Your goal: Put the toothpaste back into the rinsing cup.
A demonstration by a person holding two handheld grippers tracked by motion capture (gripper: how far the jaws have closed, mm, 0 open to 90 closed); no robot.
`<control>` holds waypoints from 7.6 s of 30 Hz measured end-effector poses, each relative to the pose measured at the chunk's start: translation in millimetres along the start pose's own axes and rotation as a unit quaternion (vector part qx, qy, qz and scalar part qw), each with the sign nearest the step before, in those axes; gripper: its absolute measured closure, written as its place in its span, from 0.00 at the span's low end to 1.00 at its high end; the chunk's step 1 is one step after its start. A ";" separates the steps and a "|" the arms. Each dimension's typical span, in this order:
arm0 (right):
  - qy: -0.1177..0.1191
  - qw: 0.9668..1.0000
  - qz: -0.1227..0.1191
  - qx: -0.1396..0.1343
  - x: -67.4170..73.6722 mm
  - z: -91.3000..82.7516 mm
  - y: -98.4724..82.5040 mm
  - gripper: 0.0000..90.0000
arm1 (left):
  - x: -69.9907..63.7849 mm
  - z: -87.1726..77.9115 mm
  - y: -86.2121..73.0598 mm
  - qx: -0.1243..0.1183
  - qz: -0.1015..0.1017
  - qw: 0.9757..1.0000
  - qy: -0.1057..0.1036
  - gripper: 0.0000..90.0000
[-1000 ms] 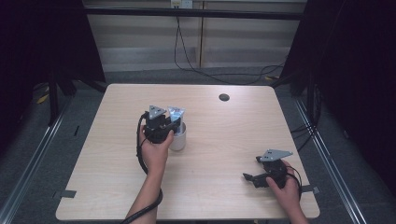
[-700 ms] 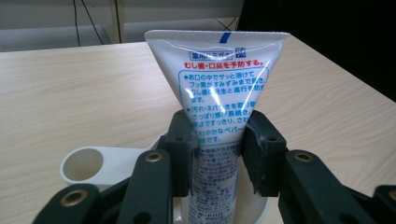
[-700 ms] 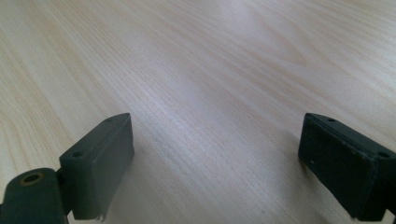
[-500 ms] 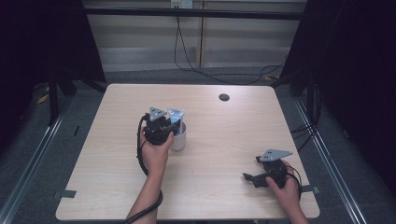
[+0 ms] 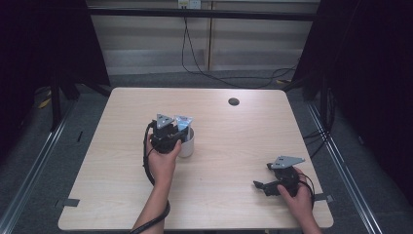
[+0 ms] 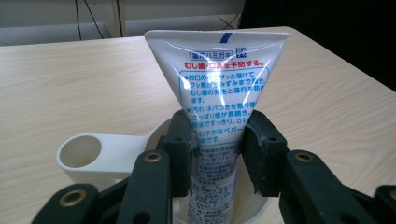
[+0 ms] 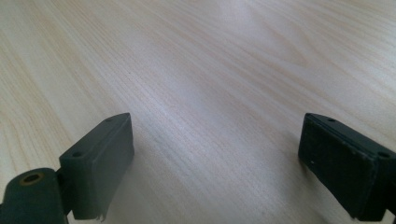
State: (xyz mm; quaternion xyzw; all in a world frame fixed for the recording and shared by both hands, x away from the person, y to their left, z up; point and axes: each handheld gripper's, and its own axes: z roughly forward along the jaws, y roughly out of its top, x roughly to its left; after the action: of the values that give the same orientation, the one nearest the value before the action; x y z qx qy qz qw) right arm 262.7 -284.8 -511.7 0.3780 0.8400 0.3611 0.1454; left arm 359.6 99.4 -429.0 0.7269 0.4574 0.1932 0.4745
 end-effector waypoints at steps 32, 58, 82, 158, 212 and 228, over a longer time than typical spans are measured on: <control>0.000 1.000 -0.001 -0.001 -0.2 0.2 0.0 0.11 | -2.2 2.2 -8.8 0.001 0.000 1.000 -0.009 0.70; 0.000 1.000 -0.002 -0.001 -0.2 0.4 0.2 0.11 | -2.4 3.6 -6.8 0.012 0.012 1.000 -0.007 0.54; 0.000 1.000 -0.002 -0.001 -0.2 0.7 0.5 0.11 | -0.2 0.1 -1.3 0.006 0.014 1.000 0.003 0.34; 0.000 1.000 -0.002 -0.001 -0.2 0.8 0.6 0.11 | 37.6 -38.2 -5.9 0.021 0.021 1.000 -0.003 0.22; 0.000 1.000 -0.001 -0.001 0.0 0.9 0.6 0.11 | 77.7 -56.5 -76.9 0.066 0.009 0.997 0.027 0.19; 0.000 1.000 -0.001 -0.001 0.0 0.9 0.6 0.11 | 77.7 -53.2 -94.5 0.099 0.020 0.994 0.035 0.19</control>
State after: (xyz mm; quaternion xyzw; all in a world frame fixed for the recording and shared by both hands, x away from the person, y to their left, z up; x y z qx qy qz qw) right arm 263.5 -284.1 -511.9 0.3771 0.8400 0.3620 0.1458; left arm 315.5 205.0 -497.6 0.7721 0.4760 0.1822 0.3797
